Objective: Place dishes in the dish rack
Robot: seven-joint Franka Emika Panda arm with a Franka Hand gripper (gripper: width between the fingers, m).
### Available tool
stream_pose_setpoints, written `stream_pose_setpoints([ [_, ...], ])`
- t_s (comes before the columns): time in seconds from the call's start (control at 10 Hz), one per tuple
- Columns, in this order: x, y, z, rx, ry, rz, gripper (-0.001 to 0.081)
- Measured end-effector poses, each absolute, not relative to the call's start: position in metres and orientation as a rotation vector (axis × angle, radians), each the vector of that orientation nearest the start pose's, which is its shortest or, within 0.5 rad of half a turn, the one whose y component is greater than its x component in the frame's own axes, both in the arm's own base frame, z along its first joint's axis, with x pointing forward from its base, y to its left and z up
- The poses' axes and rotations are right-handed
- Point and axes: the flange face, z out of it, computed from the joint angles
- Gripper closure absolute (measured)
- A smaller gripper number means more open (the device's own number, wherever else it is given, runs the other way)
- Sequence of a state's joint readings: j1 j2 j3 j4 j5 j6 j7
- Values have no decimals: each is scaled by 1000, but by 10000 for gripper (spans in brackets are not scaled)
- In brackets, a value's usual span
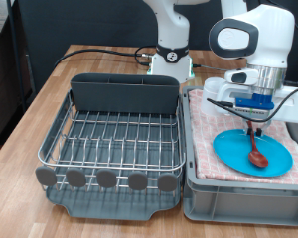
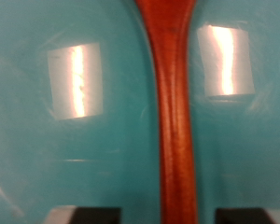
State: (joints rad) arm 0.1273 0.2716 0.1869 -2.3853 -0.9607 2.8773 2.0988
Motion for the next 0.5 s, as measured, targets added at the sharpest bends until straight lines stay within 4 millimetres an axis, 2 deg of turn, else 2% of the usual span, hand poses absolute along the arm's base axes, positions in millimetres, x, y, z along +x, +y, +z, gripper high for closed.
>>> stream_pose_setpoints([
  [0.1,467,205,224,-2708,1289,-542,614],
  [0.2,468,209,227,-2717,1291,-542,436],
  [0.3,469,212,229,-2723,1294,-544,436],
  [0.4,469,214,229,-2725,1291,-544,251],
  [0.5,468,215,229,-2726,1288,-543,251],
])
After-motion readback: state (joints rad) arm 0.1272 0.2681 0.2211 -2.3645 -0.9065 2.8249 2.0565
